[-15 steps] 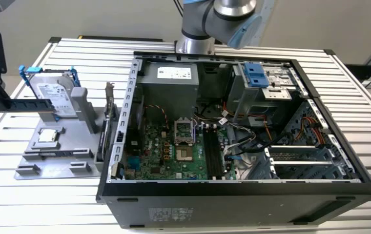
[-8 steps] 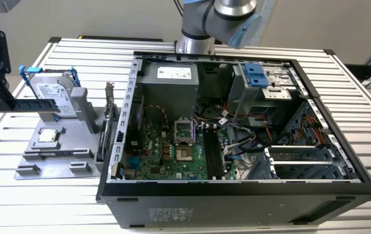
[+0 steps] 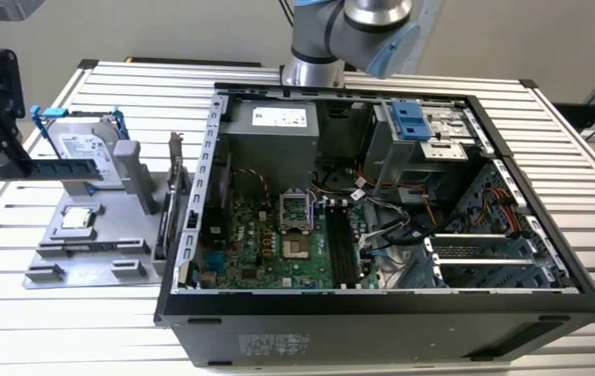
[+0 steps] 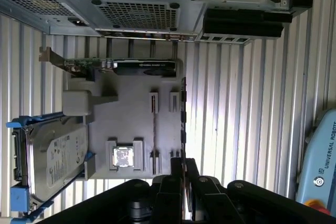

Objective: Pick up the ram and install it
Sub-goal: 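Pick up the ram and move it above insertion slot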

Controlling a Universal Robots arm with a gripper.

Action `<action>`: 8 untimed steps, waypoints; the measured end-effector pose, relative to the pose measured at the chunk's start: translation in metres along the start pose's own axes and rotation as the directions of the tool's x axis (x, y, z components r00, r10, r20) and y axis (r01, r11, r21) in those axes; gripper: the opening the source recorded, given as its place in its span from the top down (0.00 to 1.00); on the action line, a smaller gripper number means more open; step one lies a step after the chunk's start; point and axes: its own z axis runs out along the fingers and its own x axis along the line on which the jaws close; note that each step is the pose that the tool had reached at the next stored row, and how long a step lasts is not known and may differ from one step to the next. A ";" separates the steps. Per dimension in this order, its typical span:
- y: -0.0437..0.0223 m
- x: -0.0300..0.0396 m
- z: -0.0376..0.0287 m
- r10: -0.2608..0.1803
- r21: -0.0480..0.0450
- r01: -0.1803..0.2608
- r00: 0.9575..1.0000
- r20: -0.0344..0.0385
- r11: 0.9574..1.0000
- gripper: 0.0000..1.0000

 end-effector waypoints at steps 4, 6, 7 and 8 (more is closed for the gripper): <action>0.0032 -0.0001 0.0001 0.000 0.000 0.000 1.000 0.000 1.000 1.00; 0.0049 -0.0001 0.0001 0.000 0.000 0.000 1.000 0.000 1.000 1.00; 0.0057 -0.0002 0.0001 0.000 0.000 0.000 1.000 0.000 1.000 1.00; 0.0065 -0.0002 0.0001 0.000 0.000 0.000 1.000 0.000 1.000 1.00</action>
